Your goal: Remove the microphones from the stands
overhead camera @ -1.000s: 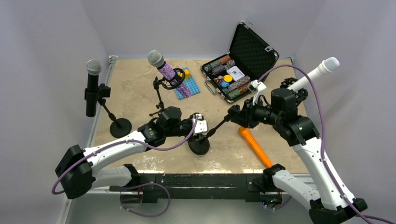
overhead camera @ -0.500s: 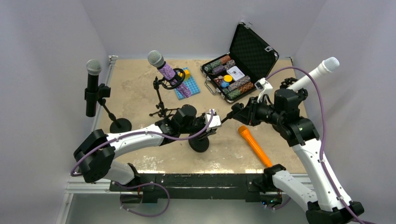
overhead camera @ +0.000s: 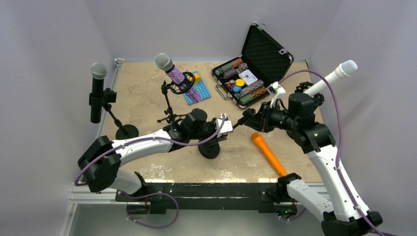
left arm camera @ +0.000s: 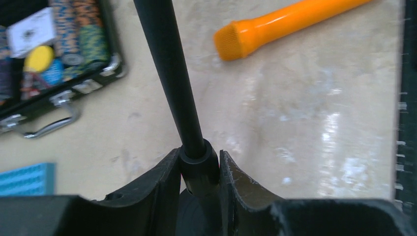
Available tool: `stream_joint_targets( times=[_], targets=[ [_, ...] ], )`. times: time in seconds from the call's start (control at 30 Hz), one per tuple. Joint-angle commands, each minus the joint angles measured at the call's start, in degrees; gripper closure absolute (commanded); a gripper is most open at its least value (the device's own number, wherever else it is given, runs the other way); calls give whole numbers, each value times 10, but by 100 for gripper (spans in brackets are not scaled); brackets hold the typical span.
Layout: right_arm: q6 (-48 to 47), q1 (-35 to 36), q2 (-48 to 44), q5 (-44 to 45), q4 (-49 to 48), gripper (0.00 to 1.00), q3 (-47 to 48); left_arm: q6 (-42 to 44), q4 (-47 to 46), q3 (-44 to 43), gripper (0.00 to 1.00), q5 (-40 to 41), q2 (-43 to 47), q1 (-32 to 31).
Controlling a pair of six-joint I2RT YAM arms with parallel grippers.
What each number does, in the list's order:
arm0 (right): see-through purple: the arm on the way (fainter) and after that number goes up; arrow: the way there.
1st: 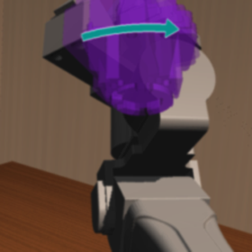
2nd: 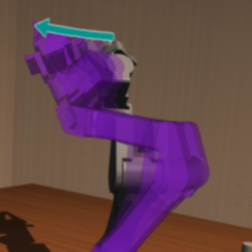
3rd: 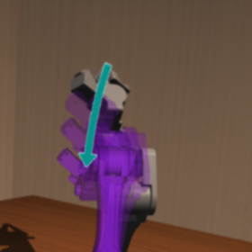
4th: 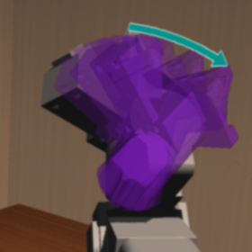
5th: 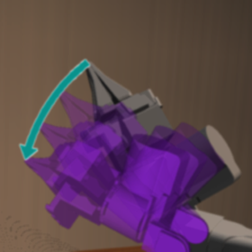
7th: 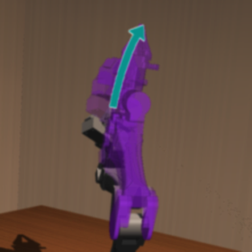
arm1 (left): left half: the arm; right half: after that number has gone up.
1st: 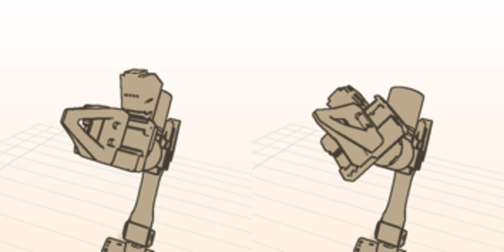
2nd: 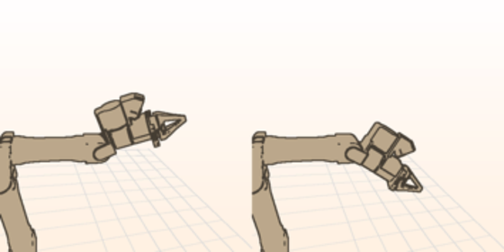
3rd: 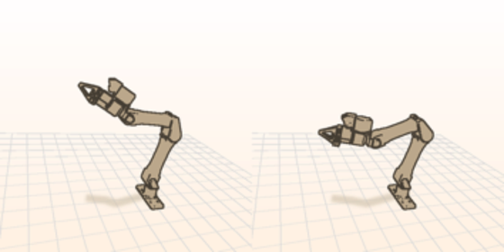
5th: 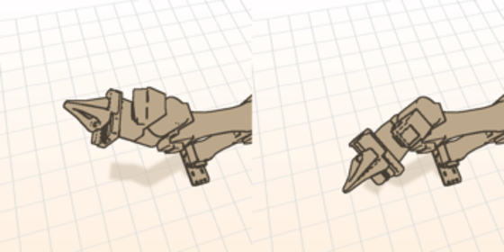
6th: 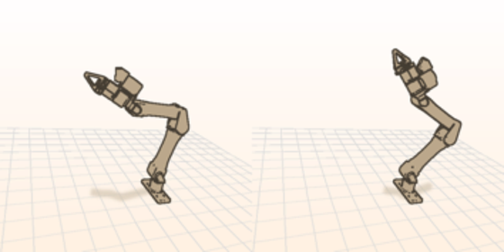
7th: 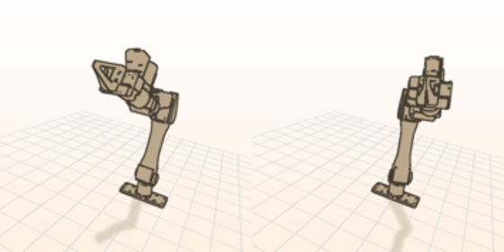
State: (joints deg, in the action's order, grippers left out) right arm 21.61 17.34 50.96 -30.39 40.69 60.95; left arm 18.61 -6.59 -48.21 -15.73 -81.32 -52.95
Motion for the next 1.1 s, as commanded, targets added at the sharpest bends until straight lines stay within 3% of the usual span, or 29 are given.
stream_joint_targets(
  times=[0.0, 0.07, 0.13, 0.2, 0.27, 0.4, 0.57, 0.8, 0.97, 1.07],
  targets=[
    [71, -10, 56, -52, 10, 100, 59, 124, -141, 12, 100, 199, 10, -9],
    [76, -10, 87, -77, 3, 100, 68, 137, -136, 14, 100, 191, 6, -9],
    [58, -10, 106, -108, 0, 100, 72, 127, -82, 9, 98, 132, 13, -9],
    [14, -10, 111, -145, -7, 100, 72, 117, -11, -2, 68, 49, 29, -7],
    [-54, -10, 103, -186, -12, 100, 61, 92, 48, -17, 46, 3, 53, 1],
    [-265, -10, 56, -251, 17, 100, 25, 61, 182, -65, 33, -103, 89, 42],
    [-536, -8, -3, -313, 76, 100, -20, 120, 282, -89, 35, -268, 92, 92],
    [-554, 13, -14, -281, 58, 100, -10, 155, 373, -143, 46, -387, 15, 91],
    [-547, 27, -18, -262, 54, 100, -9, 187, 397, -152, 50, -400, -18, 73],
    [-538, 30, -24, -250, 45, 100, -14, 188, 395, -143, 61, -393, -25, 68]
  ],
)
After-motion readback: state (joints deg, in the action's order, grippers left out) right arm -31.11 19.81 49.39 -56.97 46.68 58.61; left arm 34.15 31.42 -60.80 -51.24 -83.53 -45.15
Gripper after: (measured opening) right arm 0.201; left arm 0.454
